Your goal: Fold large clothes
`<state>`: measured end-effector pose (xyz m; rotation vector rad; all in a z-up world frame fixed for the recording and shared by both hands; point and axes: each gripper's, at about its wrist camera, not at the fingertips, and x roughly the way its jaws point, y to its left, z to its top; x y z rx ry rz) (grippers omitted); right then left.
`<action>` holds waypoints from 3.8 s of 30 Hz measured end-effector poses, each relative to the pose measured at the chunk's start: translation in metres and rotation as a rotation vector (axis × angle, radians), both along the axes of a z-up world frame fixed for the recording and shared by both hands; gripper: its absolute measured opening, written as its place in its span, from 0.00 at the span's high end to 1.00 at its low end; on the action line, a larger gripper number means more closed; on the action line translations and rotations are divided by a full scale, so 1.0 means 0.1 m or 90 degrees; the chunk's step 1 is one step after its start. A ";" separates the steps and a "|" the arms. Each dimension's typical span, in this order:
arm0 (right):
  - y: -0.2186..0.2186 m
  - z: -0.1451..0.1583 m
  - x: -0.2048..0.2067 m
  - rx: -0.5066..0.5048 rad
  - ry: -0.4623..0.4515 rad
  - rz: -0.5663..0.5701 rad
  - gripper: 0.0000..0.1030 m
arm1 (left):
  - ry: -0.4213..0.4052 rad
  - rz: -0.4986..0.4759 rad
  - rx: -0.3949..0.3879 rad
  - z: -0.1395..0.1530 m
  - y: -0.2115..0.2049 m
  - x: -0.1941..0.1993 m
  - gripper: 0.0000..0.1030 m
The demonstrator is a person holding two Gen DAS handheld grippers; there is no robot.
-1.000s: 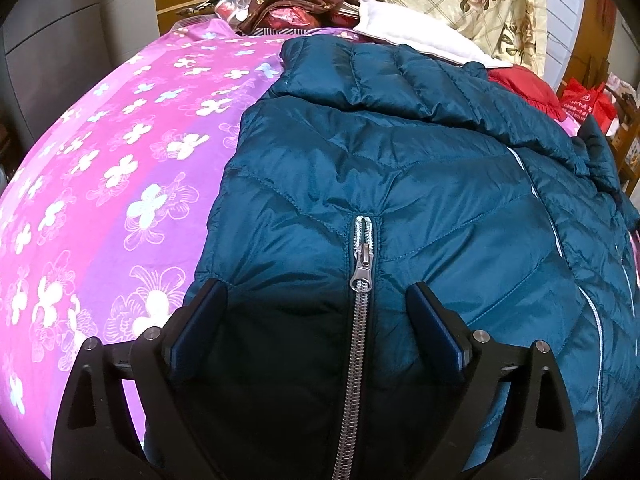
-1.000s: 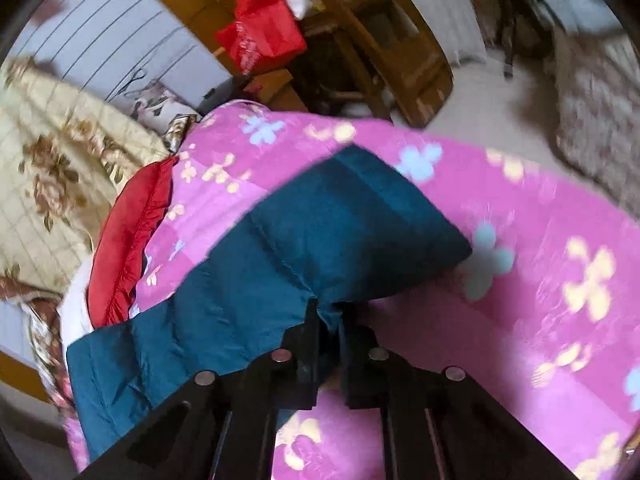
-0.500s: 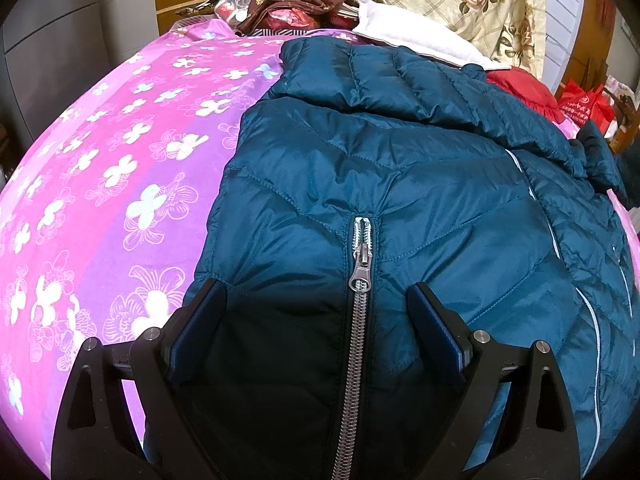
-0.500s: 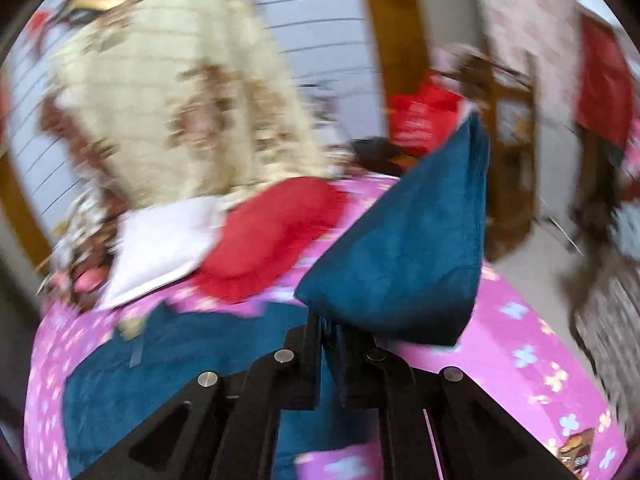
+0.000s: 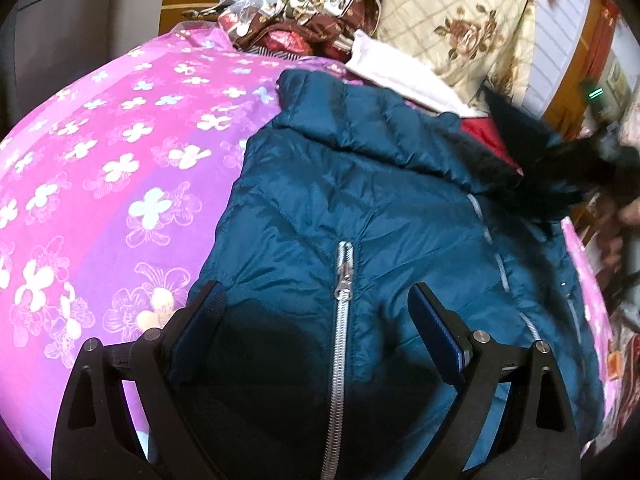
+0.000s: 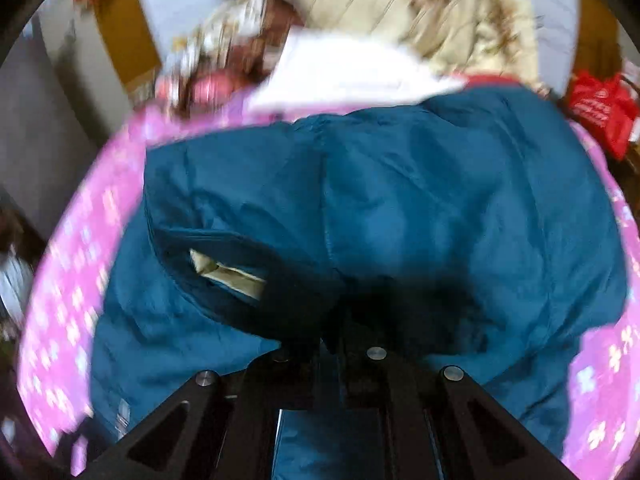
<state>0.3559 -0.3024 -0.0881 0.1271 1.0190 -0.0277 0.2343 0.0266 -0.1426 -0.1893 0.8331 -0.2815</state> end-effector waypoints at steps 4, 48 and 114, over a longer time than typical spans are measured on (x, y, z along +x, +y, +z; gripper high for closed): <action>0.20 -0.26 -0.07 -0.002 0.049 0.050 0.93 | -0.024 -0.008 -0.011 0.11 0.00 -0.06 0.10; 1.70 0.34 0.41 0.003 -0.011 0.152 0.94 | -0.028 0.079 -0.120 0.30 0.76 -0.14 0.10; -0.91 0.86 -3.49 0.034 -0.276 -0.194 0.54 | -0.013 0.133 -0.044 0.52 0.88 -1.13 0.10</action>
